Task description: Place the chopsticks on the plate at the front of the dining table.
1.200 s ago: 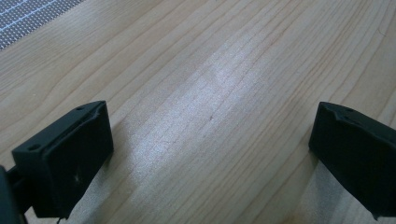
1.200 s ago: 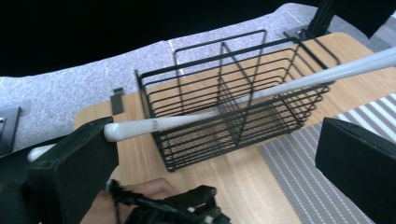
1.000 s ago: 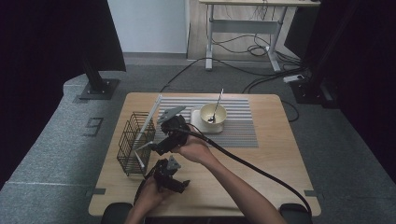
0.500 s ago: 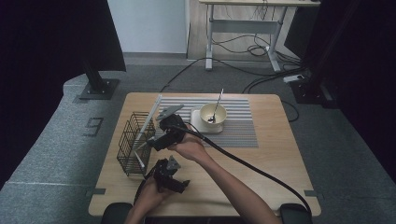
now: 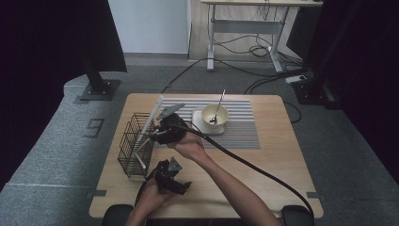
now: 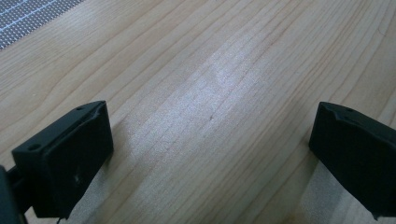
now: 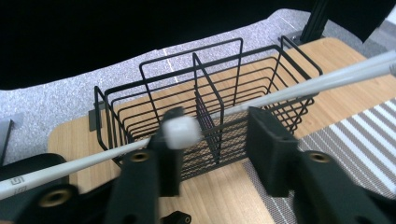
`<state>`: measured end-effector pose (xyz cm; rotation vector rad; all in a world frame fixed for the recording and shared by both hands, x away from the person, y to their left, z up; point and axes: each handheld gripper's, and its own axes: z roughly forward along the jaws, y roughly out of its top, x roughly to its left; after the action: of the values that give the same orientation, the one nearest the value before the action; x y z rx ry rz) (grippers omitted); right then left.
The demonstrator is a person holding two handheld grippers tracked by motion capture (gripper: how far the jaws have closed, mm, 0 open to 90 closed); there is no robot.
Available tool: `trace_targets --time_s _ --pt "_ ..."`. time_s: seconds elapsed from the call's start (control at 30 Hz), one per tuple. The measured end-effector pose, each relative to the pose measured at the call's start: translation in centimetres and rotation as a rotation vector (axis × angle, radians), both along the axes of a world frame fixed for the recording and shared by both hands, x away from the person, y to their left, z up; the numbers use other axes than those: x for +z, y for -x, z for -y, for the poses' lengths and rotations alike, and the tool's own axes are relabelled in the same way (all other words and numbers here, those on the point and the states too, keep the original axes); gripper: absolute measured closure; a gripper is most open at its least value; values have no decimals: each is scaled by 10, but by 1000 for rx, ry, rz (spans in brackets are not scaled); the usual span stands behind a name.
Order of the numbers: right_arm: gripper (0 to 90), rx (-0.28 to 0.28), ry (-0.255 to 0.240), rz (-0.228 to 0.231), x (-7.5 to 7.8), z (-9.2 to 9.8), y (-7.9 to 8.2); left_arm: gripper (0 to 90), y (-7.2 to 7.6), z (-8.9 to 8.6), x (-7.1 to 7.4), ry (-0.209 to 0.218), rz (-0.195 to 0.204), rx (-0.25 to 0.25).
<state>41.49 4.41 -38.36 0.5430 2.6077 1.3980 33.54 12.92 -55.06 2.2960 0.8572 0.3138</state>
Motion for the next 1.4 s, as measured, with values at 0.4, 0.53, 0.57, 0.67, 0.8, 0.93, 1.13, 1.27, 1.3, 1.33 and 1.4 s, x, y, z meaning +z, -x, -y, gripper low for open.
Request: trace_targets --time_s 0.4,0.53,0.57,0.67,0.8,0.93,1.13,1.27,1.3,1.33,1.4 --pt "824 44 11 57 6 -2 5 0 0 0 0 0 0 0" --pt "828 56 22 72 8 -3 9 0 0 0 0 1 -1 1" --pt "828 59 23 75 9 -3 10 0 0 0 0 1 -1 2" --pt "828 64 26 81 14 -1 12 0 0 0 0 1 -1 1" --pt "827 67 17 77 22 4 15 0 0 0 0 -1 0 1" --pt "827 83 1 74 29 9 19 0 0 0 0 -1 0 0" --pt "828 86 -6 66 39 14 23 0 0 0 0 -4 2 -2" --pt "828 88 -20 68 47 19 24 0 0 0 0 -7 2 -1" --pt "828 87 -25 67 50 21 25 0 0 0 0 -6 2 0" --pt "829 85 -29 66 52 22 25 0 0 0 0 -5 2 2" --pt "828 86 -33 71 57 26 26 0 0 0 0 -4 3 3"
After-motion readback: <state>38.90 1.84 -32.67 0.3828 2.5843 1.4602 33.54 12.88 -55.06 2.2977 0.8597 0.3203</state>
